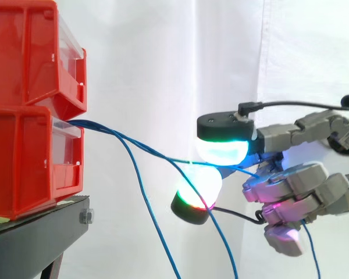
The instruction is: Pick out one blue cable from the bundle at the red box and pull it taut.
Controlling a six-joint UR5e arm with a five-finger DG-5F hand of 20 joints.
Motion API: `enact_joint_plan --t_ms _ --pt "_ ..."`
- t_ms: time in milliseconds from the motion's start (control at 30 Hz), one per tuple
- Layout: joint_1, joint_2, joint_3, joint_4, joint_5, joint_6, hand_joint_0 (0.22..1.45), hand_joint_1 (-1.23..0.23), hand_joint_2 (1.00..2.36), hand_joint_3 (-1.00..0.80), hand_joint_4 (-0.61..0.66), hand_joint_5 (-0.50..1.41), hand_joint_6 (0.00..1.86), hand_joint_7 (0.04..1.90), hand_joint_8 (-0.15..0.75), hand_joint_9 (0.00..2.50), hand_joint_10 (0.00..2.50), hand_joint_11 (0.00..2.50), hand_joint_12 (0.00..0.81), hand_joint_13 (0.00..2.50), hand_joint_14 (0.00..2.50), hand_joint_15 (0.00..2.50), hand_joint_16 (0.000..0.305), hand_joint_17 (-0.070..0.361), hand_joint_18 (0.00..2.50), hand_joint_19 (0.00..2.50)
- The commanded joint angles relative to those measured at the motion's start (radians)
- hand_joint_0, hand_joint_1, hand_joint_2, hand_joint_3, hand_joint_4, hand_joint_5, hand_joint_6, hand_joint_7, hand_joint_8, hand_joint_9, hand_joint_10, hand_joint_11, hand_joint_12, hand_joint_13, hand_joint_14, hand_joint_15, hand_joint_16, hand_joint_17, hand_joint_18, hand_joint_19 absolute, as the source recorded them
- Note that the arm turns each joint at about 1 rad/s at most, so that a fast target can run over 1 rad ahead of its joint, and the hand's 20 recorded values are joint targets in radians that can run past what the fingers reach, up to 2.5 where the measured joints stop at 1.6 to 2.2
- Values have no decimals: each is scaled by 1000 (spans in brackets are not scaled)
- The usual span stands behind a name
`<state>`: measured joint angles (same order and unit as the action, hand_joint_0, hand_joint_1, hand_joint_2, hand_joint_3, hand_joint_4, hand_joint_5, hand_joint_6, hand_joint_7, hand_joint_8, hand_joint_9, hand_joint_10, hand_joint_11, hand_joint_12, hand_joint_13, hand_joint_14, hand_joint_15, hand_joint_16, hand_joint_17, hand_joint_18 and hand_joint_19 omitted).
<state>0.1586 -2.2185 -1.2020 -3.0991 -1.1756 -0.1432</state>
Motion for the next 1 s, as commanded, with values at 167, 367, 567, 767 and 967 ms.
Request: enact_joint_plan --t_ms 167,367,567,767,967 --pt "1 22 4 -72 -19 1 567 -559 1013 -206 15 -140 914 773 171 938 2500 464 327 1116 2355 645 53 119 926 1128" --pt "1 22 4 -79 -30 -1 565 -623 1016 -180 -14 -139 916 787 143 929 2500 508 313 1124 2245 713 50 114 903 1128" --pt "-4 22 4 -79 -48 10 571 -685 1017 -186 -20 -143 924 802 149 905 2500 543 308 1116 2181 758 48 107 877 1123" --pt "-5 22 4 -79 -52 11 578 -705 1018 -203 -36 -146 926 825 125 877 2500 587 283 1107 2086 824 43 98 840 1153" --pt "-8 22 4 -79 -52 11 593 -695 1014 -309 -36 -147 928 809 132 883 2500 575 281 1108 2048 848 43 96 836 1148"
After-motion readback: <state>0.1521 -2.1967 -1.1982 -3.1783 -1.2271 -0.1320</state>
